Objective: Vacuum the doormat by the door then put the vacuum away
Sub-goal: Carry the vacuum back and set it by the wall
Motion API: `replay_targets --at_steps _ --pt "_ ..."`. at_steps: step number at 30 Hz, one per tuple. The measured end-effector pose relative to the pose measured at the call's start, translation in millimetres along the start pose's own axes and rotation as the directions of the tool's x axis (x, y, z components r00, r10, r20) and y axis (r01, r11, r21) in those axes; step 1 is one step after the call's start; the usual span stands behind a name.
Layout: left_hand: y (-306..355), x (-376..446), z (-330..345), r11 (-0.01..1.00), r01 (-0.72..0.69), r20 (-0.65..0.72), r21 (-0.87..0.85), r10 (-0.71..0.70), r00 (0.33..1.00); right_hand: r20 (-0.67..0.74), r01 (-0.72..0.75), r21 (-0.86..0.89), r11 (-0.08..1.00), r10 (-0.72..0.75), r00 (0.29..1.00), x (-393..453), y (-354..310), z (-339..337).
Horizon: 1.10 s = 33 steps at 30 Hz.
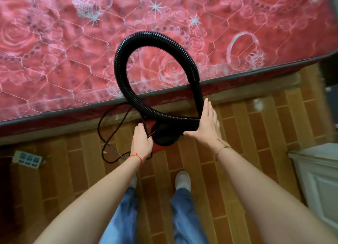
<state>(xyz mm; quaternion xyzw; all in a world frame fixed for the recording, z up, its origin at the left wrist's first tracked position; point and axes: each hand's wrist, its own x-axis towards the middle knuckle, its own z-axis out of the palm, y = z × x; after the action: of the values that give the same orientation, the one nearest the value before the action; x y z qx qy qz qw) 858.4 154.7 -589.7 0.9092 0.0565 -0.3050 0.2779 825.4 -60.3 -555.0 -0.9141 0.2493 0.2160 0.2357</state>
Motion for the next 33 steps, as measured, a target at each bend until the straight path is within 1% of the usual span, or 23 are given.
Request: replay_targets --at_steps 5,7,10,12,15,18,20,21,24,25,28,31,33 --pt "2.7 10.7 41.5 0.996 -0.057 0.017 0.071 0.056 0.998 -0.003 0.156 -0.013 0.988 -0.156 0.988 24.0 19.0 16.3" --pt "0.7 14.8 55.2 0.99 -0.097 0.002 0.103 0.097 0.995 -0.035 0.2 -0.015 0.98 -0.201 0.979 31.4 22.9 24.7" --pt "-6.4 24.7 72.0 0.982 -0.121 -0.009 0.146 0.124 0.992 -0.116 0.225 0.005 0.974 -0.223 0.968 43.8 28.5 35.2" --pt "-10.6 31.8 80.6 0.963 -0.139 -0.002 0.231 0.143 0.99 -0.146 0.233 0.039 0.972 -0.225 0.963 51.8 31.1 41.0" --pt "-15.6 41.0 91.1 0.874 -0.159 -0.009 0.459 0.184 0.983 -0.169 0.24 0.115 0.964 -0.219 0.961 61.4 32.6 49.0" --pt "-22.8 50.2 101.8 0.809 -0.18 0.014 0.559 0.208 0.978 -0.221 0.235 0.121 0.964 -0.205 0.954 75.9 33.6 54.4" --pt "-29.6 58.3 109.3 0.806 -0.221 0.043 0.548 0.238 0.97 -0.255 0.23 0.108 0.967 -0.197 0.947 88.6 34.1 56.3" --pt "-32.5 62.5 112.5 0.812 -0.235 0.051 0.534 0.246 0.968 -0.256 0.225 0.129 0.966 -0.187 0.948 94.3 34.2 56.6" --pt "-35.6 72.9 118.4 0.822 -0.263 0.079 0.505 0.26 0.962 -0.192 0.202 0.228 0.953 -0.16 0.968 106.0 35.1 57.9" --pt "-35.1 75.2 119.5 0.834 -0.268 0.102 0.483 0.25 0.963 -0.181 0.198 0.219 0.955 -0.159 0.971 108.5 36.0 58.6" --pt "-34.6 81.9 120.5 0.876 -0.278 0.205 0.394 0.211 0.956 -0.189 0.216 0.105 0.971 -0.194 0.963 111.7 36.3 59.0" --pt "-37.1 88.4 123.3 0.865 -0.3 0.273 0.401 0.2 0.941 -0.193 0.234 0.061 0.97 -0.219 0.956 112.1 37.0 56.2" --pt "-37.2 88.4 124.8 0.849 -0.291 0.3 0.442 0.165 0.939 -0.195 0.259 0.065 0.964 -0.242 0.95 108.8 37.9 52.6"
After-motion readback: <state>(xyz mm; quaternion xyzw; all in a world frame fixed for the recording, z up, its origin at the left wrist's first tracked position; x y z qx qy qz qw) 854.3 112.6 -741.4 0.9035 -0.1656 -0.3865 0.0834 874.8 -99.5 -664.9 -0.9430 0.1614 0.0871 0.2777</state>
